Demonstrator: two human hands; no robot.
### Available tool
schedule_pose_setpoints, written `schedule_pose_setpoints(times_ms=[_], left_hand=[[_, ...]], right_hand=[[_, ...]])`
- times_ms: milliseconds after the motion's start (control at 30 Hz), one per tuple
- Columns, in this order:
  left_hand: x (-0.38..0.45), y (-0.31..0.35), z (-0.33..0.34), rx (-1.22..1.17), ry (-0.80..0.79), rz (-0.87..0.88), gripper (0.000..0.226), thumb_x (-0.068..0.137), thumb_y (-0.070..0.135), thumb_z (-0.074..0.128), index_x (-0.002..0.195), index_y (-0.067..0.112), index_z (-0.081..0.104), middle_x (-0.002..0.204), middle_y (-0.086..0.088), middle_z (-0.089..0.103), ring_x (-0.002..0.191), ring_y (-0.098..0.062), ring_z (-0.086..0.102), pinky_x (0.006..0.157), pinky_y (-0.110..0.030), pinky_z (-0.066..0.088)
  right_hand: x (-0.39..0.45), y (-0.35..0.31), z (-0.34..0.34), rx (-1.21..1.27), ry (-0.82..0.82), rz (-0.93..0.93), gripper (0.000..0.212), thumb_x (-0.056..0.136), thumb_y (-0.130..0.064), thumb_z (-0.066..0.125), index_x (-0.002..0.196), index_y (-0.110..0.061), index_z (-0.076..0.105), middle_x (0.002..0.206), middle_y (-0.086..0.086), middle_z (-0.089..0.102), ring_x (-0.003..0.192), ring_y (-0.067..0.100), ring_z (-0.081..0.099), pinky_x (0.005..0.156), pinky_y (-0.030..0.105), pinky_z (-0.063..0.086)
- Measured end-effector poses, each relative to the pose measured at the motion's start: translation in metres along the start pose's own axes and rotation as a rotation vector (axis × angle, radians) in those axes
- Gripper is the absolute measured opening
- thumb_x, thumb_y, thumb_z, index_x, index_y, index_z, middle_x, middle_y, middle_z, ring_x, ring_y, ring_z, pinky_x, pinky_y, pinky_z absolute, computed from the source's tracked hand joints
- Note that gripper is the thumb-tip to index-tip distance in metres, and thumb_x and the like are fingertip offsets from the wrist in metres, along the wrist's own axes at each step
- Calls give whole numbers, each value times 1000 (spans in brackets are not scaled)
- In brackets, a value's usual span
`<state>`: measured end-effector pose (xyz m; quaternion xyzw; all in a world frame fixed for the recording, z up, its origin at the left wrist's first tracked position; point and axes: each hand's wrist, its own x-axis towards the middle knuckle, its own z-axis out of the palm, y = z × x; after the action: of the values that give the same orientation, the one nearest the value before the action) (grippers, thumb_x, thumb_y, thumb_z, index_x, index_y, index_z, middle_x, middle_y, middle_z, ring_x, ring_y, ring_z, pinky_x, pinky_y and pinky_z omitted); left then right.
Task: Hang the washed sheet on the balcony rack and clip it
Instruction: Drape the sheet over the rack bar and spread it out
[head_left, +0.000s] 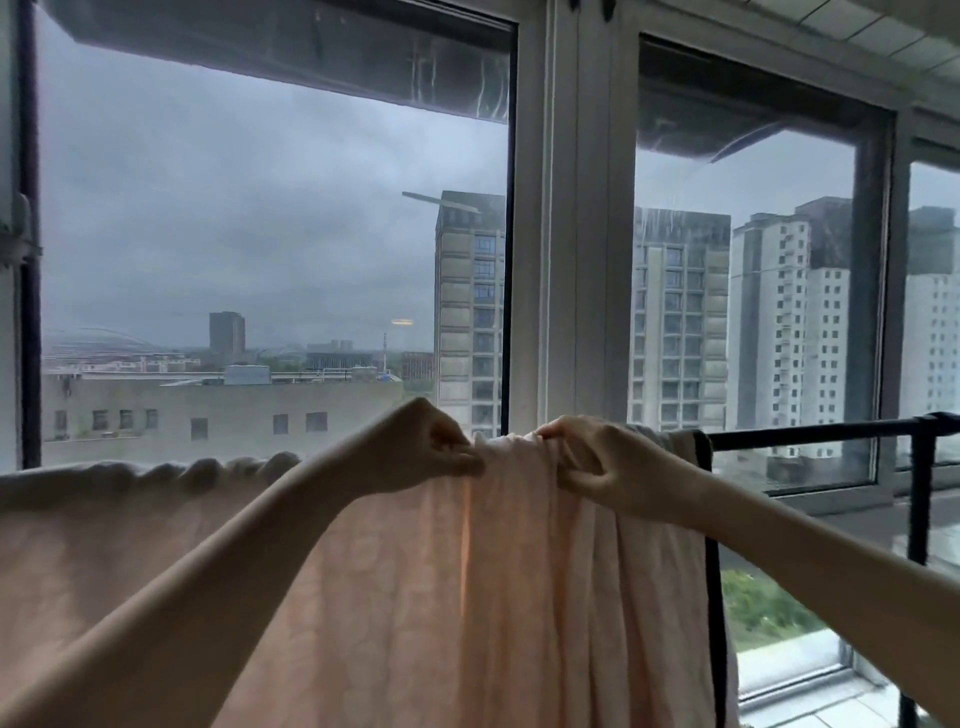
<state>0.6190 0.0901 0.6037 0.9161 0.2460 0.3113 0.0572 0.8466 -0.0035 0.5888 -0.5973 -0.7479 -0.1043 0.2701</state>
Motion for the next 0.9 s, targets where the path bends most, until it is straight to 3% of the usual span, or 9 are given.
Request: schedule_pose_setpoints(times_ms=[100, 167, 300, 367, 533, 600, 733, 800, 900], left_hand=[[1, -4, -3, -64, -6, -28, 41, 81, 31, 75, 52, 10, 56, 46, 11, 30, 46, -5, 25, 46, -18, 20], [1, -7, -5, -79, -3, -56, 38, 81, 35, 73, 62, 2, 67, 49, 5, 36, 49, -6, 28, 47, -20, 22], [-2, -15, -12, -86, 53, -115, 31, 83, 33, 72, 72, 4, 75, 52, 2, 45, 48, -4, 33, 47, -18, 26], [-3, -16, -13, -98, 67, -123, 29, 84, 29, 72, 74, 2, 75, 55, -1, 50, 49, -4, 35, 46, -16, 27], [1, -16, -11, -90, 106, -146, 20, 85, 22, 71, 74, 7, 77, 53, 6, 55, 48, 0, 40, 47, -12, 31], [4, -17, -10, -85, 109, -160, 21, 86, 22, 70, 74, 6, 76, 56, 4, 58, 51, -1, 44, 49, -14, 34], [7, -19, -6, -27, 139, -155, 20, 87, 22, 69, 73, 8, 76, 62, -4, 66, 56, -6, 52, 53, -18, 40], [6, -21, -6, -2, 166, -167, 21, 87, 22, 69, 67, 15, 74, 58, -1, 65, 53, -6, 52, 52, -18, 40], [4, -18, -4, 9, 177, -169, 28, 87, 20, 70, 59, 21, 68, 51, 3, 61, 49, -6, 50, 51, -23, 39]], right_hand=[[2, 8, 11, -74, 188, -18, 30, 86, -27, 65, 114, -37, 60, 103, -15, 67, 97, 3, 60, 81, 15, 39], [5, 8, 17, -33, 245, -19, 28, 85, -20, 67, 110, -33, 64, 101, -12, 69, 97, 6, 62, 78, 18, 38], [7, 4, 21, 16, 285, -40, 29, 84, -16, 68, 108, -32, 67, 93, -22, 63, 92, 1, 57, 76, 6, 32], [8, 3, 20, 23, 267, -22, 29, 86, -19, 66, 106, -39, 66, 86, -30, 57, 91, -4, 54, 80, 18, 35], [14, 16, 18, 167, 204, -14, 22, 84, -31, 59, 94, -51, 63, 99, -26, 68, 105, 1, 61, 99, 43, 44], [17, 19, 16, 211, 243, 3, 17, 82, -35, 56, 88, -47, 66, 91, -27, 68, 99, -1, 63, 93, 40, 48], [15, 34, -4, 214, 300, 12, 25, 87, 0, 59, 86, -22, 71, 86, -10, 71, 86, 4, 65, 79, 16, 48], [11, 54, -15, 131, 372, 78, 24, 86, 5, 56, 87, -13, 73, 88, -2, 72, 87, 10, 65, 80, 19, 46], [0, 81, -22, -15, 374, 160, 23, 85, 0, 55, 82, -18, 69, 86, -3, 71, 84, 13, 64, 77, 25, 44]])
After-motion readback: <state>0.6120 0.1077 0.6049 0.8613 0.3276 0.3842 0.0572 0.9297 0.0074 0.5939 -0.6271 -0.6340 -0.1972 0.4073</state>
